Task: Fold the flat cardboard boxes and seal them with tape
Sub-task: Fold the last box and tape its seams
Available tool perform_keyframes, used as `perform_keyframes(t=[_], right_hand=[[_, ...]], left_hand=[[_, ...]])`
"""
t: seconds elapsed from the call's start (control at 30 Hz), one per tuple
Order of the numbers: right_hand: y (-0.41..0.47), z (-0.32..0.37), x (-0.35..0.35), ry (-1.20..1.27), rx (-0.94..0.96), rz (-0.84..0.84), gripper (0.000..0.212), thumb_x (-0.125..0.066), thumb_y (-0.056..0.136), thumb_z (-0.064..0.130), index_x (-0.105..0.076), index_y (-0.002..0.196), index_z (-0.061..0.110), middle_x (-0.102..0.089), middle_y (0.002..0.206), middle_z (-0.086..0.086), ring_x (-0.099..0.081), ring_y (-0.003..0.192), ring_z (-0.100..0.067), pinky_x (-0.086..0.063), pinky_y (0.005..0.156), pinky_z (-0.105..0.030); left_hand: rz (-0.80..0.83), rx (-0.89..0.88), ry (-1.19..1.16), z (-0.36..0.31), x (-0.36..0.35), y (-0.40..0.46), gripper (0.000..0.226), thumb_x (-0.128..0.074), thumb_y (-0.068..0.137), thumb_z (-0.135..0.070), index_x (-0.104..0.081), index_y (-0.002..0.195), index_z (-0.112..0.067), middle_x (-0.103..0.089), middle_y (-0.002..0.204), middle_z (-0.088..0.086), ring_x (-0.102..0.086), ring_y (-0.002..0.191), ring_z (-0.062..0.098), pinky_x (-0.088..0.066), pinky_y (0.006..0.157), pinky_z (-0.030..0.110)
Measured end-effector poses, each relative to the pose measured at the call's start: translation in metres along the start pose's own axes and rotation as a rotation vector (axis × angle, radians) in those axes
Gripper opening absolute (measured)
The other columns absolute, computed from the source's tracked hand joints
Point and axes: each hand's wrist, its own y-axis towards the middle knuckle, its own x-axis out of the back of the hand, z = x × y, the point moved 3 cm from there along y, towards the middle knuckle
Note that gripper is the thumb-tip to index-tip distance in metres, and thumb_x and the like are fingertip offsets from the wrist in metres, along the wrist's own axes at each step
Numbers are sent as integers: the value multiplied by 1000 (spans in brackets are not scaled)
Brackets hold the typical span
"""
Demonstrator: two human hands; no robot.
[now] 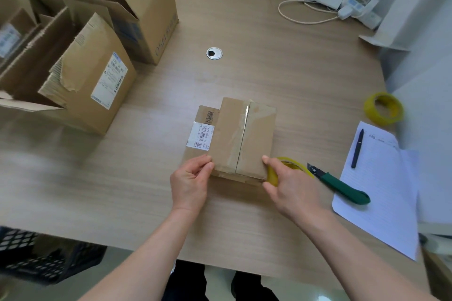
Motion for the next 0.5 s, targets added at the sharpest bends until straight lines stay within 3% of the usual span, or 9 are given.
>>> perform_keyframes(t=[0.07,0.13,0.17,0.23,0.3,0.4,0.5], right_hand=[[1,1,-1,-5,12,-2,58,-62,87,46,-36,139,47,-71,104,-3,-65,96,-30,-49,72,-35],[3,0,1,-1,17,6,55,-63,86,46,-38,136,46,-70,104,-2,-64,97,-29,-49,72,-35],[4,-1,3,7,17,15,55,-64,86,46,-39,135,45,-70,106,-3,-64,99,-29,-49,72,-35],[6,-1,7,52,27,52,55,-66,84,44,-43,134,44,-69,111,-3,-63,102,-30,-50,76,-34],[7,-1,11,132,32,93,53,-66,83,44,-47,132,42,-67,116,-2,-62,105,-29,-50,83,-35],[8,-2,13,219,8,111,42,-59,88,40,-52,129,40,-68,116,-1,-62,104,-29,-50,85,-35],[7,0,13,245,-11,98,39,-59,89,35,-55,128,38,-69,109,-2,-61,101,-29,-45,75,-29]], left_hand=[[-55,91,-77,0,-3,0,35,-76,80,-2,-71,99,-31,-75,81,-9,-69,79,6,-53,83,31],[-95,194,-158,0,-3,5,53,-75,79,-3,-57,123,-26,-75,82,-2,-69,79,9,-54,84,34],[-96,210,-147,-2,-4,7,51,-75,79,-2,-56,121,-25,-75,82,0,-69,81,12,-55,86,38],[-72,232,-138,-7,-8,10,31,-71,82,1,-66,101,-24,-73,86,3,-68,85,19,-54,93,46],[-51,278,-154,-9,-12,9,26,-67,85,1,-72,86,-25,-73,89,-1,-68,89,21,-53,96,50],[-68,318,-141,-8,-16,11,23,-65,87,-3,-73,83,-25,-72,85,-9,-67,88,18,-54,94,50],[-81,367,-151,-15,-19,19,20,-65,87,-6,-73,82,-23,-72,87,-7,-66,89,19,-54,94,48]])
